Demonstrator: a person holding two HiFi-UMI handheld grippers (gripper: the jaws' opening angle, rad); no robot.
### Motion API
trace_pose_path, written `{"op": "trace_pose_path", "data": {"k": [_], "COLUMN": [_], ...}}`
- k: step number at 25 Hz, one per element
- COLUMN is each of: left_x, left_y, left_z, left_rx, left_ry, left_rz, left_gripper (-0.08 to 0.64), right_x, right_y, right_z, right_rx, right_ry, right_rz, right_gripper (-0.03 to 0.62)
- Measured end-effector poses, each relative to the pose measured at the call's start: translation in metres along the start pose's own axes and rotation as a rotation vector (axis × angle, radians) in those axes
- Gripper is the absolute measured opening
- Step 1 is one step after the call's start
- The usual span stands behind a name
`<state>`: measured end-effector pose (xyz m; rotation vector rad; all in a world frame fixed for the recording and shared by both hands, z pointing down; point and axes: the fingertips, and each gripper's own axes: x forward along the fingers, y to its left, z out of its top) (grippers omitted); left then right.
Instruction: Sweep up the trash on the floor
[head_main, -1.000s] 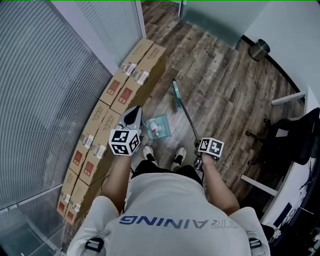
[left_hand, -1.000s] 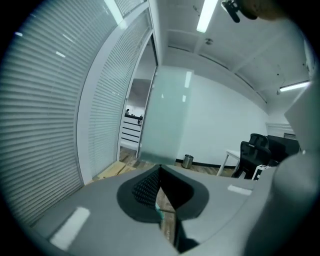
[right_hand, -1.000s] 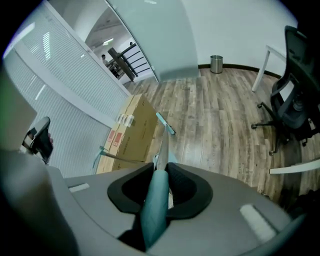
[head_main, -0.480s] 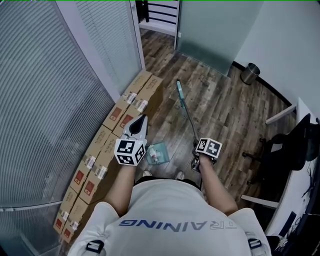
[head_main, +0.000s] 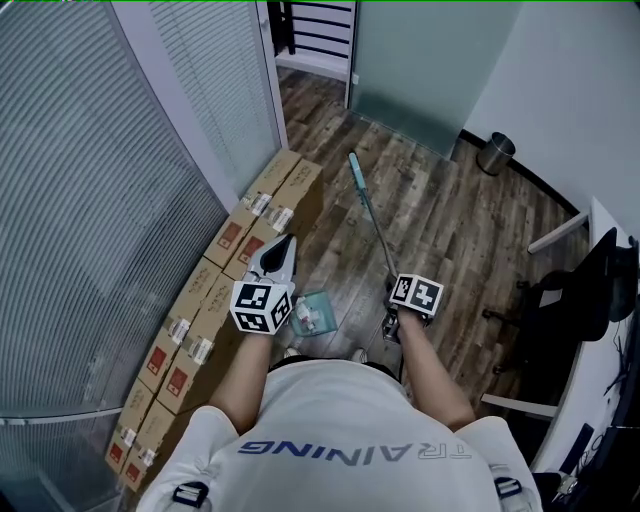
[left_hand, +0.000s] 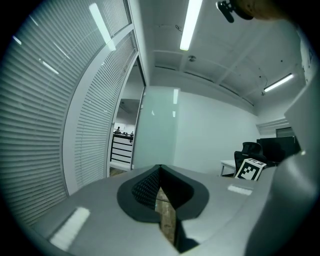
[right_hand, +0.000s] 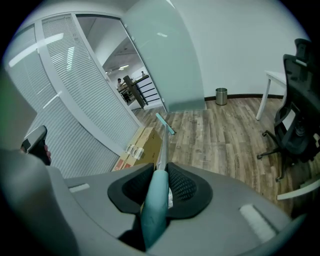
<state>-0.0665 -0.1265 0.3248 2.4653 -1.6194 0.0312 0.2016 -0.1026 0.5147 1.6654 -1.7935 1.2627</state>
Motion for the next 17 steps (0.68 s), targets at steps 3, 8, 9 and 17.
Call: {"op": "trace_pose_path", "data": {"k": [3,8,9,17], "left_x": [0.0011,0.0011,0.0017,0.0032], "left_y": [0.0011,0.0024,0.0026,0.0079], "left_z": [-0.0005,-0.0032,-0.0037,-0.0054], "left_rx": [-0.003,-0.009,-0.011,-0.014], "left_ry": [0.003,0.012,0.015,0.021], "left_rz": [-0.006,-0.010,-0.011,-0.017], "left_gripper": [0.000,0.000,0.000,0.000], "right_x": [0.0017,0.0030,0.0033,0.0041], "right_y": [0.0021,0.0035,0.0035,0.0062], "right_z": [-0.0032,-0.0089,-0.0088,-0.0058], "right_rx": [-0.004,-0.005,-0.005,-0.011], "right_ry": [0.005,0.016,0.016,0.007], "right_rz": [-0.001,-0.002,-0.002,-0.009], "right_gripper": [0.107,0.107,0.106,0.107]}}
